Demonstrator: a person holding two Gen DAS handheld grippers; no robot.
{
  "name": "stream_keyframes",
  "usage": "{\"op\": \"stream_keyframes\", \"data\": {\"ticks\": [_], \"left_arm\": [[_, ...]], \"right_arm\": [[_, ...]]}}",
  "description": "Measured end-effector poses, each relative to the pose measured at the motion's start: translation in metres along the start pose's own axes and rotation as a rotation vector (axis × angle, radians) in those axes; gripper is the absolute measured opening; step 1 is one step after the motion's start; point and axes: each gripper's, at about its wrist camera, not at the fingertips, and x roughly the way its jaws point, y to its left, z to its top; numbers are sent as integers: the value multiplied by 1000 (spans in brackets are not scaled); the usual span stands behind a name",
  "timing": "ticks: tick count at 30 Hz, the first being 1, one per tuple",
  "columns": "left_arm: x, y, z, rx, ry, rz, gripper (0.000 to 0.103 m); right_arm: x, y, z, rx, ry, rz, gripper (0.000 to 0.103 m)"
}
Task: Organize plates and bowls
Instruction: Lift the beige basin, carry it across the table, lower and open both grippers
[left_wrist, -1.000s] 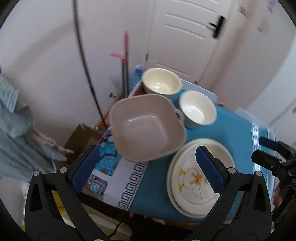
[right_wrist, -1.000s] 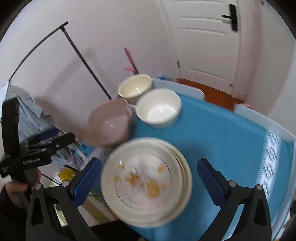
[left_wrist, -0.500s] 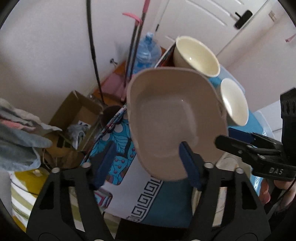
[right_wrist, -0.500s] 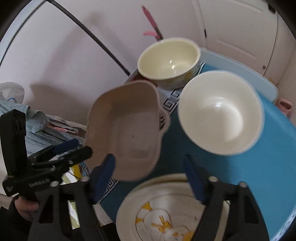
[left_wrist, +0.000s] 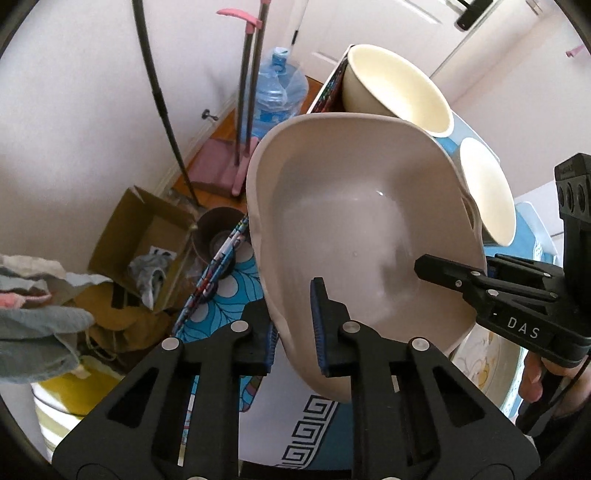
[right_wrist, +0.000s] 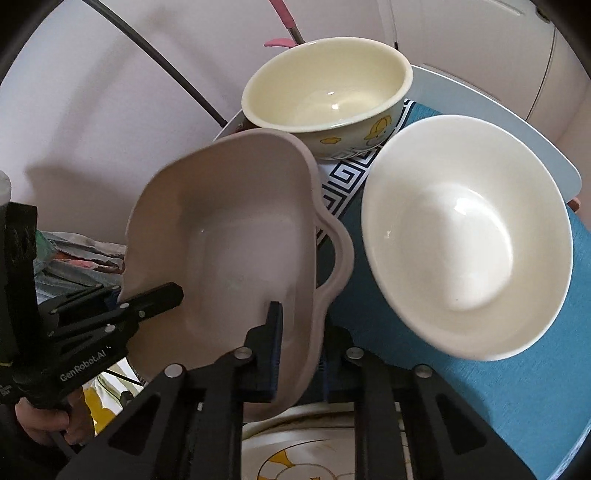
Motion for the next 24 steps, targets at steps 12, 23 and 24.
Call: {"op": "stream_keyframes", "data": {"ticks": [12,23,24], "left_arm": [[-43,-18,-11,80,-94,77,15],[-106,-125,-55,194,-202,50,15],[-106,-141,-60,215,-203,35,15]], "right_arm": [[-35,19,-19,-51,-99,-6,16],[-137,-25,-97,-7,-258,-26,16],[-145,-34,-110,9,-269,-37,16]]}}
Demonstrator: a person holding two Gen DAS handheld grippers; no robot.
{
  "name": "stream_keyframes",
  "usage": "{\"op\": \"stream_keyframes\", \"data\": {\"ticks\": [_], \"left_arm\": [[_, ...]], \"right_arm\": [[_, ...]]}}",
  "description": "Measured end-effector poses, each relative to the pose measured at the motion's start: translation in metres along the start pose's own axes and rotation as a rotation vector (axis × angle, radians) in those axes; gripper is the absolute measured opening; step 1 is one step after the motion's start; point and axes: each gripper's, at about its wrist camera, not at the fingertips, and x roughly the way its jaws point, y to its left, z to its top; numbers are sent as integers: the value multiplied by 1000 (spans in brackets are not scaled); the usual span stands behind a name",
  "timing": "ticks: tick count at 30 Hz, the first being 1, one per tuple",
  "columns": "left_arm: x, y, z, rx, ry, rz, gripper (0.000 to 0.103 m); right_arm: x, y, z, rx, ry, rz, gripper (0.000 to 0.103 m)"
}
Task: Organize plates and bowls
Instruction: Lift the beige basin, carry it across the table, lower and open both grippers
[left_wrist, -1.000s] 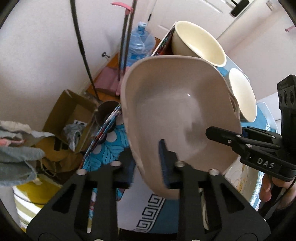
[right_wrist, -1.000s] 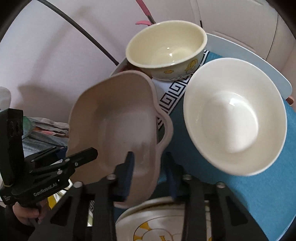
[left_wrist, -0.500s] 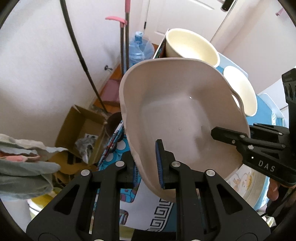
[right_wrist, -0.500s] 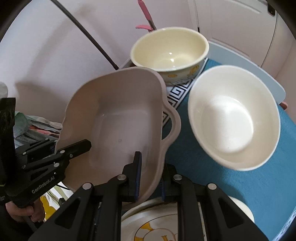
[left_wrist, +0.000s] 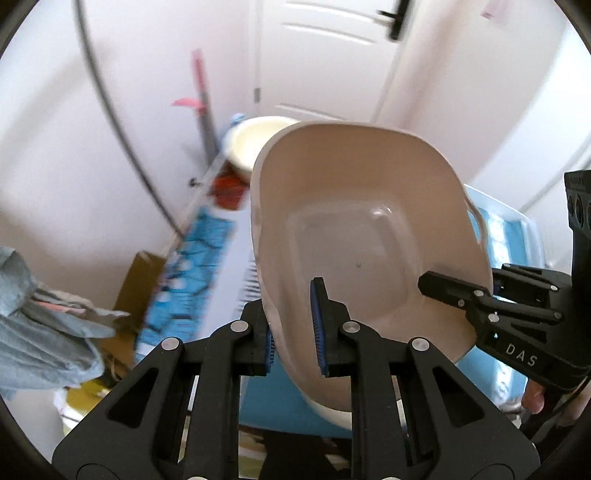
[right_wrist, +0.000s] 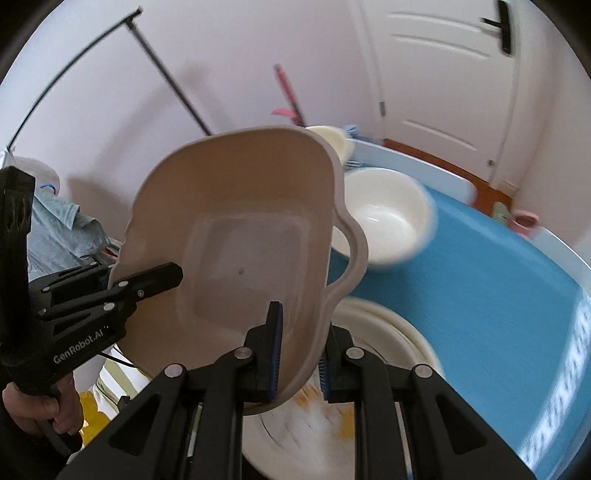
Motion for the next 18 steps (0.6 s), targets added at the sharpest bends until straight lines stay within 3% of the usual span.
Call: {"op": "stream_keyframes", "data": {"ticks": [11,18], "left_arm": [[11,-181,-44,224,44,-206,15],[45,-252,-81,321,117,-278,15]], "right_arm": [[-114,-129,-112,242,-78,-195,16],[-128,-188,-173,364,-65,-263,15]]}}
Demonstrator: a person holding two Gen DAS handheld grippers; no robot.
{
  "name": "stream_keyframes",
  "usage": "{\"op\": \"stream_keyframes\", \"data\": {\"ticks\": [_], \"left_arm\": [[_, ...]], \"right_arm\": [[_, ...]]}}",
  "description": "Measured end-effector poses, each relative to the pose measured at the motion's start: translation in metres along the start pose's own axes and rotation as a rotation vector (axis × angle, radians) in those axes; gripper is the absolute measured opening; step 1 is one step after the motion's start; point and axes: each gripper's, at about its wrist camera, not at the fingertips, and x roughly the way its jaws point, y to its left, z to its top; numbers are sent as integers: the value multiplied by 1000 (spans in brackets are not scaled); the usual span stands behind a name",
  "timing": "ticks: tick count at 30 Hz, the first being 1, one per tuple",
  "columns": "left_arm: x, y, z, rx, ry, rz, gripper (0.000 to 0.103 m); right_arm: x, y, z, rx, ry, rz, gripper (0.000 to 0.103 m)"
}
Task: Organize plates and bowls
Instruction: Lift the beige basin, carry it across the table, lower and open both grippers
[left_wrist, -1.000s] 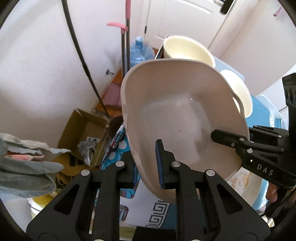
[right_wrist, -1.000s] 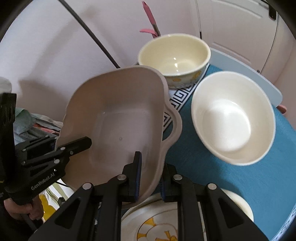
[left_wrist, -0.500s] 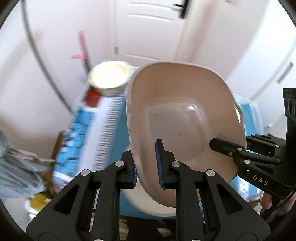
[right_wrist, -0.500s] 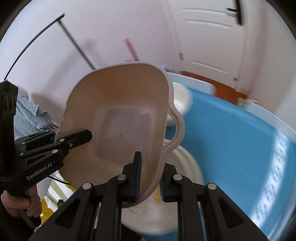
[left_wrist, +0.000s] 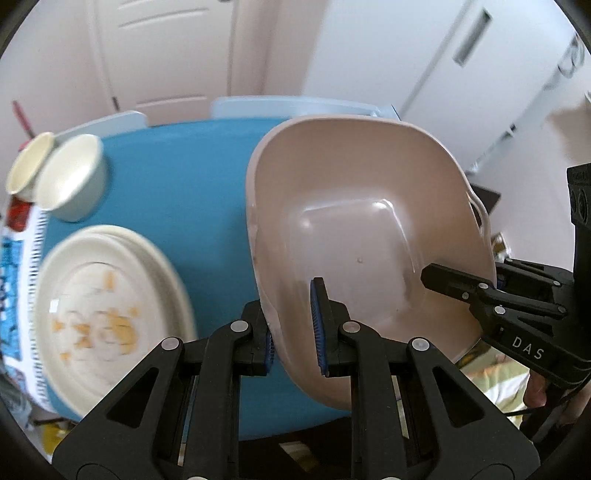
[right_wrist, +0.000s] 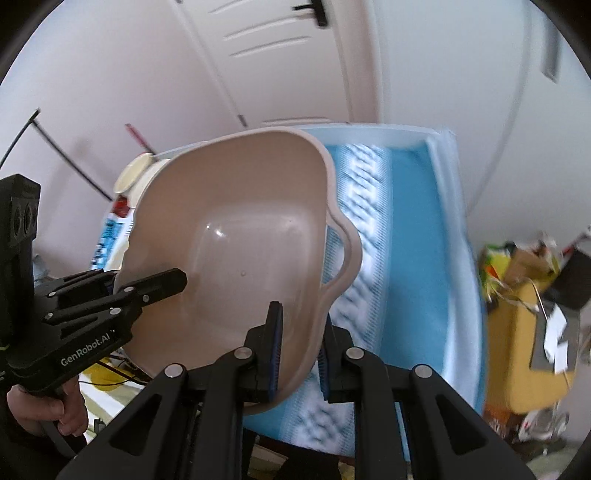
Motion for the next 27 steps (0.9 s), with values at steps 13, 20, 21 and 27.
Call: {"op": "stream_keyframes", "data": {"ticks": [13,20,21,27], "left_arm": [[68,-16,-21,51,104,6,15],[74,-20,-21,61,117,26,15],[75,-21,-21,66,122,33,15],[78,-29,-19,94,123,56,62]], "right_arm": [[38,-44,-46,84,52,9,16],[40,-49,-47,109,46,35,16],[40,-50,-47,117,49,41,16],[44,-56,-47,161,55,48,42]]}}
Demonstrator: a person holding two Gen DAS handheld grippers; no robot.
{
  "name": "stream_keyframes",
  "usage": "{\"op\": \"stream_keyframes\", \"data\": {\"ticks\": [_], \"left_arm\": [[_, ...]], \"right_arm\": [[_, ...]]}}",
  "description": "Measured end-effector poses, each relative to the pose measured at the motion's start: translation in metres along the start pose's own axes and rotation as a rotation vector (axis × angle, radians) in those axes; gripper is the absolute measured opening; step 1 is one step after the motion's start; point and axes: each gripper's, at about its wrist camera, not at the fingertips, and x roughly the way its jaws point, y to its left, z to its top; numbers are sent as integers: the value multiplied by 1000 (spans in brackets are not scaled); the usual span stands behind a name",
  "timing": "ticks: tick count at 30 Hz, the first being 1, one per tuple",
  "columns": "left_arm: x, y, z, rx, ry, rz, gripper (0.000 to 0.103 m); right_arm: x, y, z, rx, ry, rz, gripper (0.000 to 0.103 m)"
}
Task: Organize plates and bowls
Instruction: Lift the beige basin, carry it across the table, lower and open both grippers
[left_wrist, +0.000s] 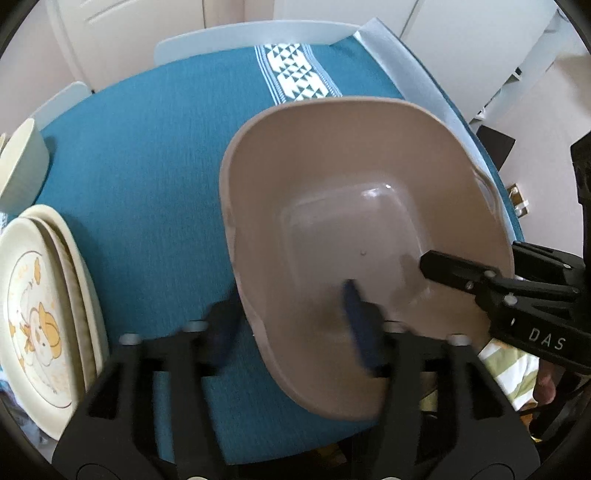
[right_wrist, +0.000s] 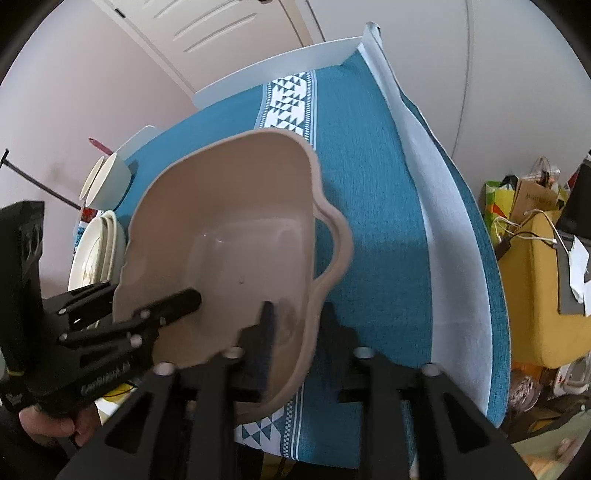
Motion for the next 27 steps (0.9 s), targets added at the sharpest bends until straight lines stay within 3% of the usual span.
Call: {"op": "stream_keyframes", "data": {"ticks": [1,8,14,19,25,27], "left_arm": [[-2,-1,0,3,-10,-2,63],[-10,0,0,8,-18,1,63],[-38,8,-1,-11,-41,27,63],[-87,26,-1,-53,-126,90,63],[-144,51,-1,-103,-241,190,64],[-164,62,-1,-126,-278,227,68]], "right_arm": [[0,-1,0,5,-2,0,49],[-10,-5,3,16,-23,3,49],[-40,-3,7,3,-74,-10,49],[-69,14,10,-63,-128,-13,49],[-104,63,30,-204,-232,68,49],[-107,79,37,-246,-245,96,61]]}}
